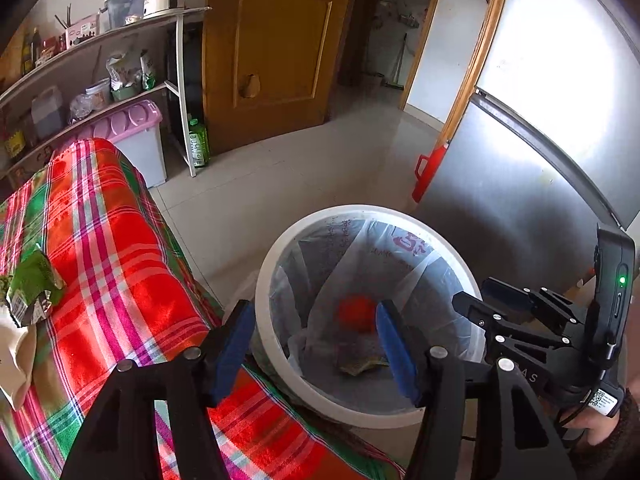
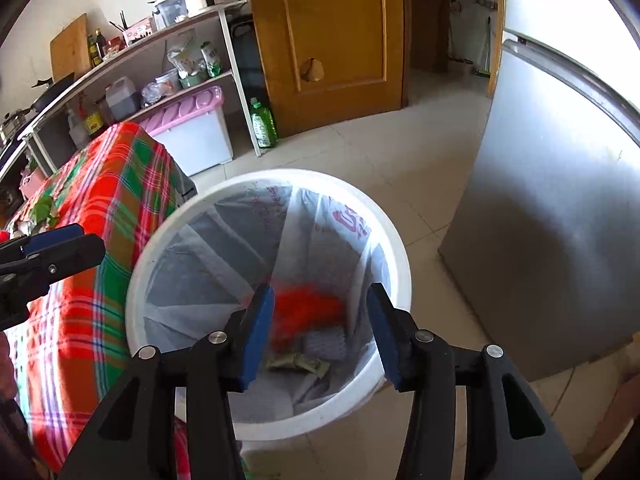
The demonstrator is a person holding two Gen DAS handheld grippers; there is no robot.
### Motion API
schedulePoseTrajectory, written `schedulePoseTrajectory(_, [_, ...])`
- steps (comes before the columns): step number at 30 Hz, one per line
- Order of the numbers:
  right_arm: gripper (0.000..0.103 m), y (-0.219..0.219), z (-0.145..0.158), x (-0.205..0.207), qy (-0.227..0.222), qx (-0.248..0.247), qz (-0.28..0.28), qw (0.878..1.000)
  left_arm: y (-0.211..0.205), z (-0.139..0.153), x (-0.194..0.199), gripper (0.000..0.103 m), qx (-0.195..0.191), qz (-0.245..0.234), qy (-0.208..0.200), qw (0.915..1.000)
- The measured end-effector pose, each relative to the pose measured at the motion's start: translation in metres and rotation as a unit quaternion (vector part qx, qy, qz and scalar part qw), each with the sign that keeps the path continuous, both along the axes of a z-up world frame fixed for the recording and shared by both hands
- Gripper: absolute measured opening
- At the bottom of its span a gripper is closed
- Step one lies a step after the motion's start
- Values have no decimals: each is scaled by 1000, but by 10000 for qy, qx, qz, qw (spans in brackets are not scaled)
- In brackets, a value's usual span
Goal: Collect trash
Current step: 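Open both tools to drop the pouch and red bag into the bin, then move the right tool back to the green chip bag on the table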
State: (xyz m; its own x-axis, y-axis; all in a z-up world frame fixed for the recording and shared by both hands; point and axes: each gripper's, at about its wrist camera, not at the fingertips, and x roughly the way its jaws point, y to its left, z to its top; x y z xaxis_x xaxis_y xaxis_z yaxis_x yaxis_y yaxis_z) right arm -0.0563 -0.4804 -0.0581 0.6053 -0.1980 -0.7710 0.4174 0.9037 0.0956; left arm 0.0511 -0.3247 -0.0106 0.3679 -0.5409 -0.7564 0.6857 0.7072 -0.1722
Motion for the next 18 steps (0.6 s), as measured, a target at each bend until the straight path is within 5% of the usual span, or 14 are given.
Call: schedulePoseTrajectory(18, [49,28,45,-7,-506,-229,185,9983,59,31,-1,63,-341,433,-227,9982])
